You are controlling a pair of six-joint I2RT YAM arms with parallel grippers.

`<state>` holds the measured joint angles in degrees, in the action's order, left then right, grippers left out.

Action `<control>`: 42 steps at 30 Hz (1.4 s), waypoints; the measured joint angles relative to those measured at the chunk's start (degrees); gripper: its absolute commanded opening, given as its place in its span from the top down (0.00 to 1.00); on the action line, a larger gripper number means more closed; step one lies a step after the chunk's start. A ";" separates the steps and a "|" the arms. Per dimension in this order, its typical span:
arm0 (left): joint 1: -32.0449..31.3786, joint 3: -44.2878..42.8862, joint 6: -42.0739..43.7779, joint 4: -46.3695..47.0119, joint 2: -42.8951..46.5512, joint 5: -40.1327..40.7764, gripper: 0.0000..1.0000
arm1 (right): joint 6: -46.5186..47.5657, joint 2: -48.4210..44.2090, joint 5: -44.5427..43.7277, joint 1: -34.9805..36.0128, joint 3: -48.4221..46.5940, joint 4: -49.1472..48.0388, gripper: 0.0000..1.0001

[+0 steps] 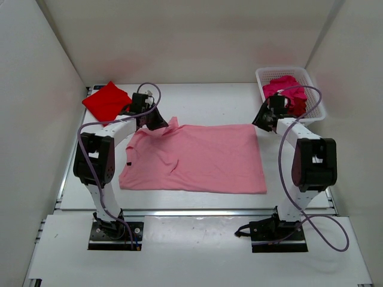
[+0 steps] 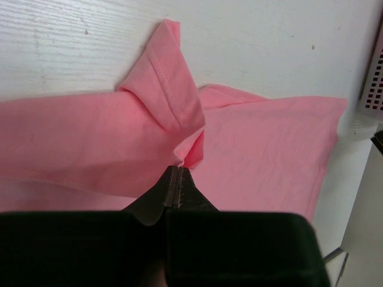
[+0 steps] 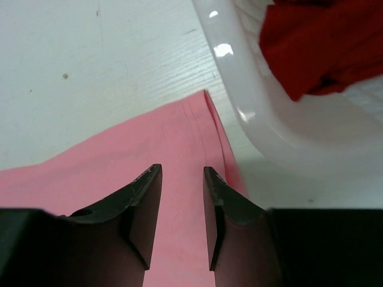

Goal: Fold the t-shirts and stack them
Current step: Pick up the 1/3-folded T-shirt from the center of the board.

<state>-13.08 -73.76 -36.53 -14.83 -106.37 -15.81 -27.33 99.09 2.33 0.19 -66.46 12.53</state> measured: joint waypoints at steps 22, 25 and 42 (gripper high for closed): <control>-0.17 1.09 -1.38 0.26 3.19 -3.15 1.00 | 5.53 17.25 -10.78 4.02 -13.97 1.70 0.71; -0.17 1.09 -1.73 0.35 3.19 -3.63 1.00 | 5.49 18.21 -12.00 4.98 -13.97 3.02 0.70; 0.13 1.92 -2.51 1.99 3.63 -5.73 1.00 | 4.00 22.56 -16.52 6.12 -20.98 8.22 0.73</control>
<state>-12.95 -71.83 -39.05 -12.84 -102.74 -21.54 -23.33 121.64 -14.20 6.31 -87.44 20.75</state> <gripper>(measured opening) 0.032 0.295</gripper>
